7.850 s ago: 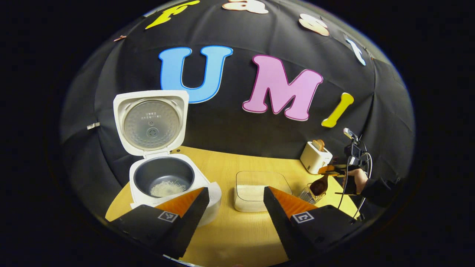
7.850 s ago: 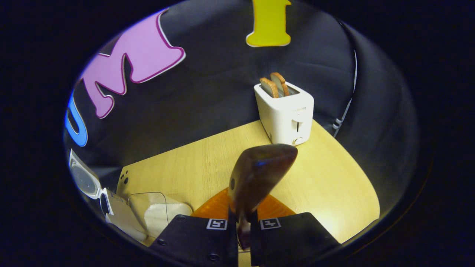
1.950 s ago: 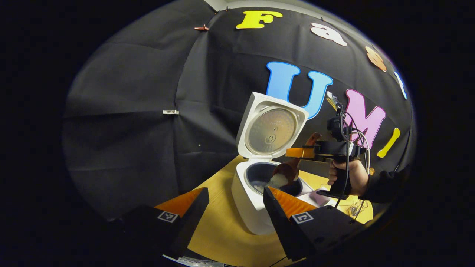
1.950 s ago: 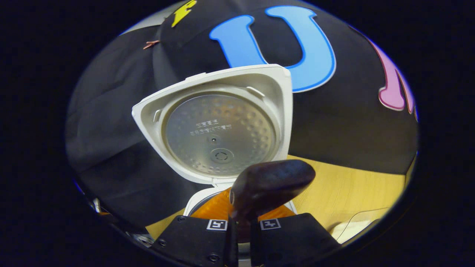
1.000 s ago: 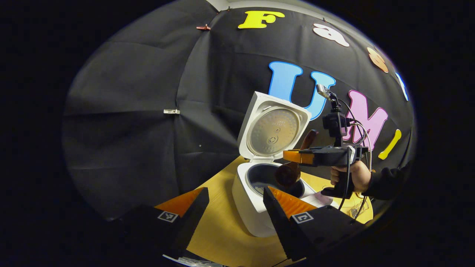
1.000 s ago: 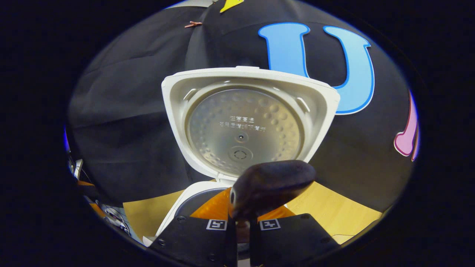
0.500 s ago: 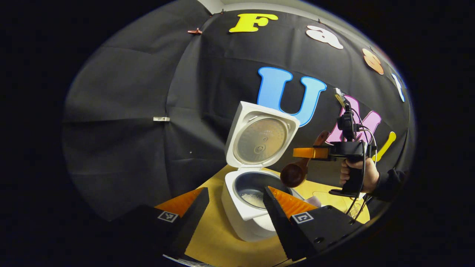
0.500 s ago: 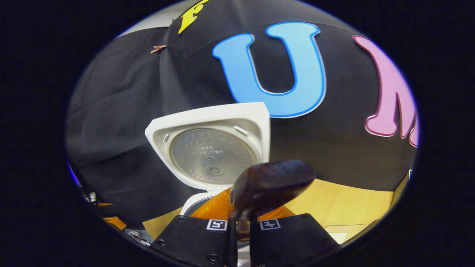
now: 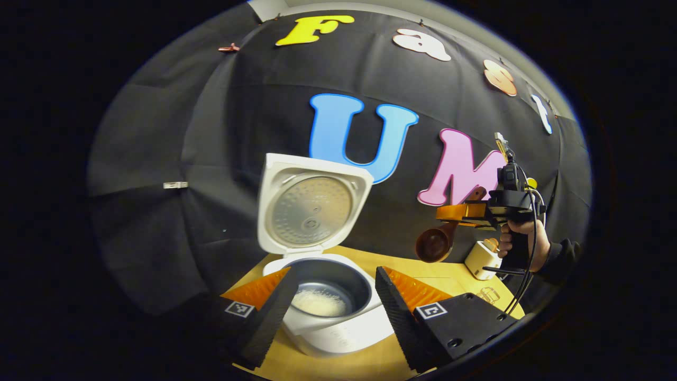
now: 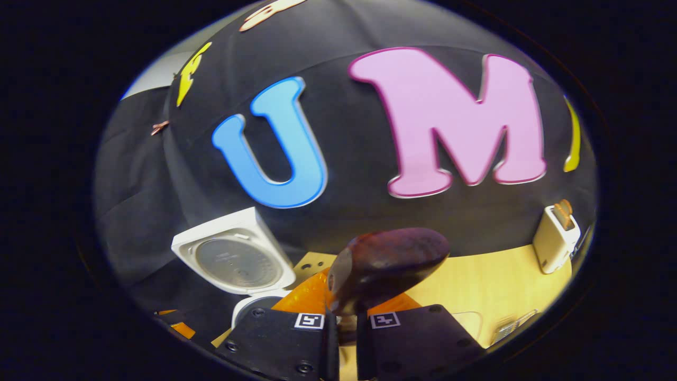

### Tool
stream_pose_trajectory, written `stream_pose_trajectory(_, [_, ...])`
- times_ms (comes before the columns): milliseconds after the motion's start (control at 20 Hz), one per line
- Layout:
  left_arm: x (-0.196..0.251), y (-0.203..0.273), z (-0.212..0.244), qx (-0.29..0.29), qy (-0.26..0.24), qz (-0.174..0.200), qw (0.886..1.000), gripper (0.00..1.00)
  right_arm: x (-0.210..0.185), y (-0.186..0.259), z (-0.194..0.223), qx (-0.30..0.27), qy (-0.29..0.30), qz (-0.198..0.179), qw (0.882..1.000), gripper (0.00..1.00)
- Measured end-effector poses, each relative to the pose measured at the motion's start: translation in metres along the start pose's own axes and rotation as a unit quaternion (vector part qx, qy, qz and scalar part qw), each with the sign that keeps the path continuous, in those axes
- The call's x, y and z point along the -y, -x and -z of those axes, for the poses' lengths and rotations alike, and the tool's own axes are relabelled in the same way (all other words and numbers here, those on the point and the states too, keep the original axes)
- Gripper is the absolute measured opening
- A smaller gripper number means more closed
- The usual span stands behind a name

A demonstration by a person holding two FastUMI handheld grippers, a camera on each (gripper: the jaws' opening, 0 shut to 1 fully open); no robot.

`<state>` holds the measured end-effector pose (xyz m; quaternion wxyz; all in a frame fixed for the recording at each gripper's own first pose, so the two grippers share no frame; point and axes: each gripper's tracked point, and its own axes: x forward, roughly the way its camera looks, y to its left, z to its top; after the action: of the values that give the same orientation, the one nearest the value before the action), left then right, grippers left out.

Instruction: Close the left gripper, press the button to open the rice cooker; take a wooden spoon from the chopstick holder with the right hand, scoop a spoonful of rice and pour it into the rice cooker, then put the wooden spoon back into the chopstick holder.

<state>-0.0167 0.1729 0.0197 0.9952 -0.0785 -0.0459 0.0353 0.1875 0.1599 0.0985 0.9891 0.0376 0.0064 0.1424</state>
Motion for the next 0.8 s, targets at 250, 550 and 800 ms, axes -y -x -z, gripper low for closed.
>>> stream_pose_trajectory(250, [0.044, -0.027, -0.005, -0.005, -0.012, 0.051, 0.999, 0.95, 0.11, 0.048, -0.018, 0.027, -0.022, 0.097, 0.995, 0.17])
stream_pose_trajectory(550, [0.076, -0.042, 0.002, -0.02, -0.009, 0.049, 0.999, 0.9, 0.228, 0.114, -0.012, 0.026, -0.059, 0.186, 0.98, 0.17])
stream_pose_trajectory(800, [0.088, -0.042, 0.001, -0.024, 0.003, 0.015, 1.0, 0.95, 0.297, 0.139, 0.012, 0.007, -0.081, 0.222, 0.972, 0.17])
